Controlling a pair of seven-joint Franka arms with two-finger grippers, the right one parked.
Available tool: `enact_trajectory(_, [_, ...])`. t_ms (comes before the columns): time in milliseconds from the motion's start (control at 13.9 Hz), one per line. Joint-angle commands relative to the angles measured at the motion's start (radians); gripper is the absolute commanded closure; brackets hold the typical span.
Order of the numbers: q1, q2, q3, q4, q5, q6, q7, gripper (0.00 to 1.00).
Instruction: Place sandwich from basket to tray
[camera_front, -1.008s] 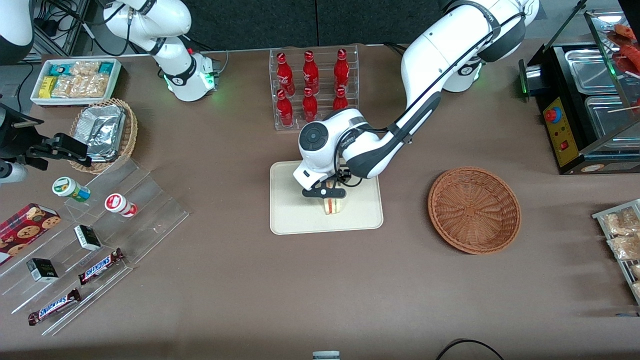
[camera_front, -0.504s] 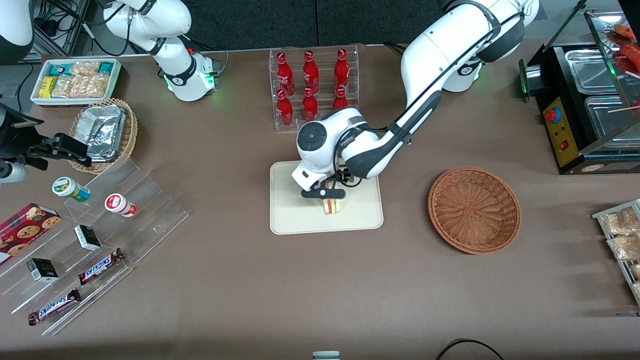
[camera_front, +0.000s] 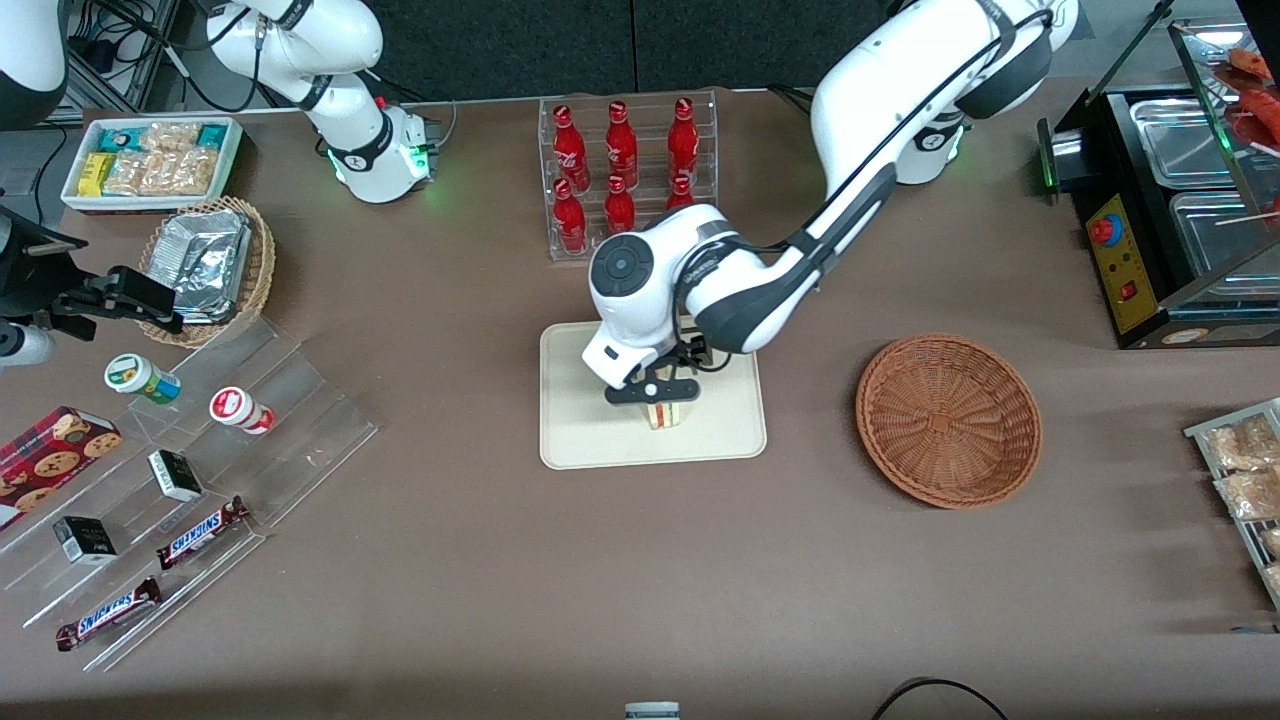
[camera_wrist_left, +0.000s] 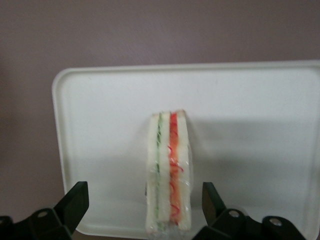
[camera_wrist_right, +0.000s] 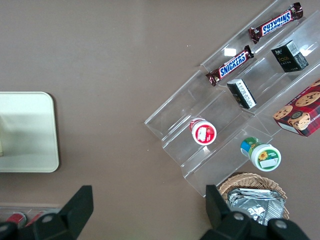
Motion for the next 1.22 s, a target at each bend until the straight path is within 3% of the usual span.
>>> enact_trajectory(0, [0.082, -0.091, -0.004, -0.013, -0.075, -0.097, 0.007, 0.0])
enact_trajectory(144, [0.171, -0.141, -0.007, -0.023, -0.121, -0.159, 0.043, 0.0])
enact_trajectory(432, [0.353, -0.227, -0.007, -0.027, -0.245, -0.299, 0.298, 0.0])
enact_trajectory(864, [0.543, -0.336, -0.025, -0.085, -0.259, -0.33, 0.443, 0.0])
enact_trajectory(1008, [0.539, -0.39, 0.037, -0.098, -0.273, -0.366, 0.554, 0.0])
enact_trajectory(1152, [0.509, -0.459, 0.141, -0.099, -0.346, -0.446, 0.699, 0.0])
